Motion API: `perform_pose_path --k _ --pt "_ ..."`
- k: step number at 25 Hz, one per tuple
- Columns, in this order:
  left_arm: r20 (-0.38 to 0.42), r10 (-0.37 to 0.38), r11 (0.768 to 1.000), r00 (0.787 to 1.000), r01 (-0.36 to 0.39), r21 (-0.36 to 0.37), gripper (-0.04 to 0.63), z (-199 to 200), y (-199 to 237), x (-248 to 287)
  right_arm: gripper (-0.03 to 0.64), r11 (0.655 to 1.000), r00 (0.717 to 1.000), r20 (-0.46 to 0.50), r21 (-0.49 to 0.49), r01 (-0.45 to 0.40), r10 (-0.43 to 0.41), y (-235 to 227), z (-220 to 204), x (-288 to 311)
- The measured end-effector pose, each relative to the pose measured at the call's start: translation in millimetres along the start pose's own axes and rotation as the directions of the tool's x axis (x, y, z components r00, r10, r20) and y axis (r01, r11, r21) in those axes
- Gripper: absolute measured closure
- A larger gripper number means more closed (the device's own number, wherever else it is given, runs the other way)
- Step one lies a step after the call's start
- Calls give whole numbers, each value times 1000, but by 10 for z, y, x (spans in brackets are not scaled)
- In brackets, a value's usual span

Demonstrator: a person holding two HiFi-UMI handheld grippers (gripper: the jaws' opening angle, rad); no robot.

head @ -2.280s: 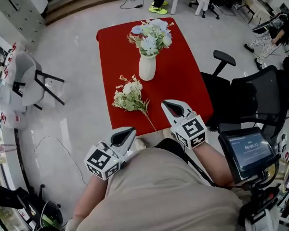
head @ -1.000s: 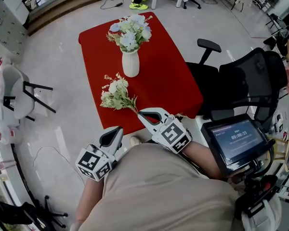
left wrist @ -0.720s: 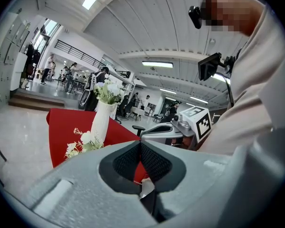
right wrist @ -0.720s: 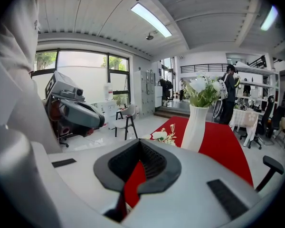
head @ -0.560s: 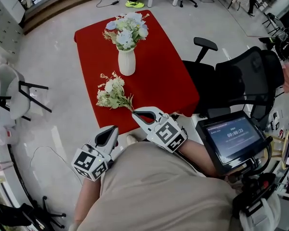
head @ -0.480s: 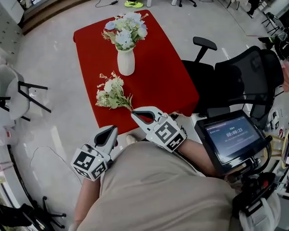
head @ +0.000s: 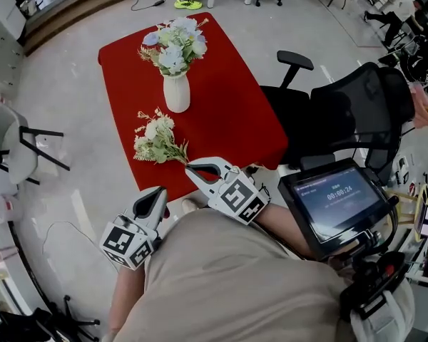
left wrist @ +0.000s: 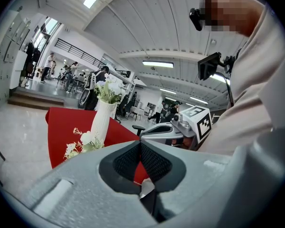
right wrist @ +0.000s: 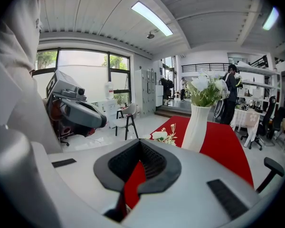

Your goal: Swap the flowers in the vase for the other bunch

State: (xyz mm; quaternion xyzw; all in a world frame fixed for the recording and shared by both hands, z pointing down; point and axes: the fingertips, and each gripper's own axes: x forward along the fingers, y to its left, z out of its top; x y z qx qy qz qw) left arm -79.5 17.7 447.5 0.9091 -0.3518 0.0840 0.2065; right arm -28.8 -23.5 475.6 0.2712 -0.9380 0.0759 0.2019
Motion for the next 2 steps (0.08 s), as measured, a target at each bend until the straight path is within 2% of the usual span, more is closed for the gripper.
perform_pose_path --k 2 --pt "-1 2 1000 1000 -2 -2 588 11 7 -2 606 1000 1000 0 0 0 0 -5 5 5"
